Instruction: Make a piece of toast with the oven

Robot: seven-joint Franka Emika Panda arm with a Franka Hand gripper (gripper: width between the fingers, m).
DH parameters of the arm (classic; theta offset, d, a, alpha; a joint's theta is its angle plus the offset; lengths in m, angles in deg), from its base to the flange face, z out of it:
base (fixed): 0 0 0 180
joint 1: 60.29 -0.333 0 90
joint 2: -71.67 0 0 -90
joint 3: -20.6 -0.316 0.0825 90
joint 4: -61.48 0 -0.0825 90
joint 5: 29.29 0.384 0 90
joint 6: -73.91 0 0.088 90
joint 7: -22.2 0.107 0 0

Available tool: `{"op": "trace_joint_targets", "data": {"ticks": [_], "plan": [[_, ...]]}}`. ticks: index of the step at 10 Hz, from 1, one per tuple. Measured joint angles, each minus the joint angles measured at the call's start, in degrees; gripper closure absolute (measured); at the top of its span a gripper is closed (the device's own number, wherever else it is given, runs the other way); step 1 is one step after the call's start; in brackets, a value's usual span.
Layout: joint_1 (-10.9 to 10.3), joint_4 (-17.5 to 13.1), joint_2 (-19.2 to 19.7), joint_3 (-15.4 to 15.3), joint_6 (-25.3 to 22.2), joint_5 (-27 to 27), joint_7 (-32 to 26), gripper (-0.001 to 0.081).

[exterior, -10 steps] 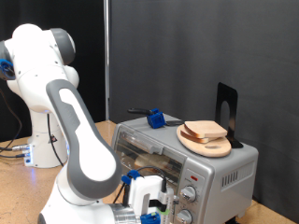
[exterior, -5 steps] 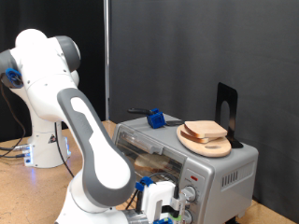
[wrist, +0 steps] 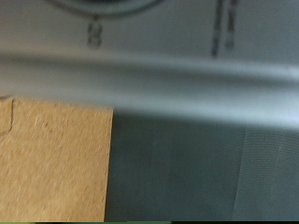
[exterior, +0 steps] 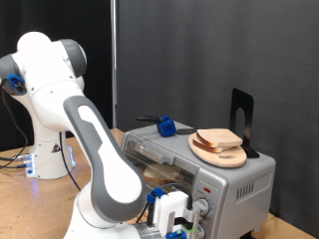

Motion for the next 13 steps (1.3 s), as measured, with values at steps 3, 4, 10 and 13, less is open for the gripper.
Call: {"op": "trace_joint_targets", "data": {"ticks": [3,4,10,13], "plan": [[0.25,1.65,-0.83,0.05,-0.5,-0.09,-0.7,0.0399],[0.25,1.93,-1.07,0.05,-0.18,-0.07,-0.95,0.0479],[0.32,7.33,-5.45,-0.5,6.54,3.51,-17.9,0.0479],[0.65,9.71,-6.62,-0.77,8.4,6.48,-29.72,0.0576]]}}
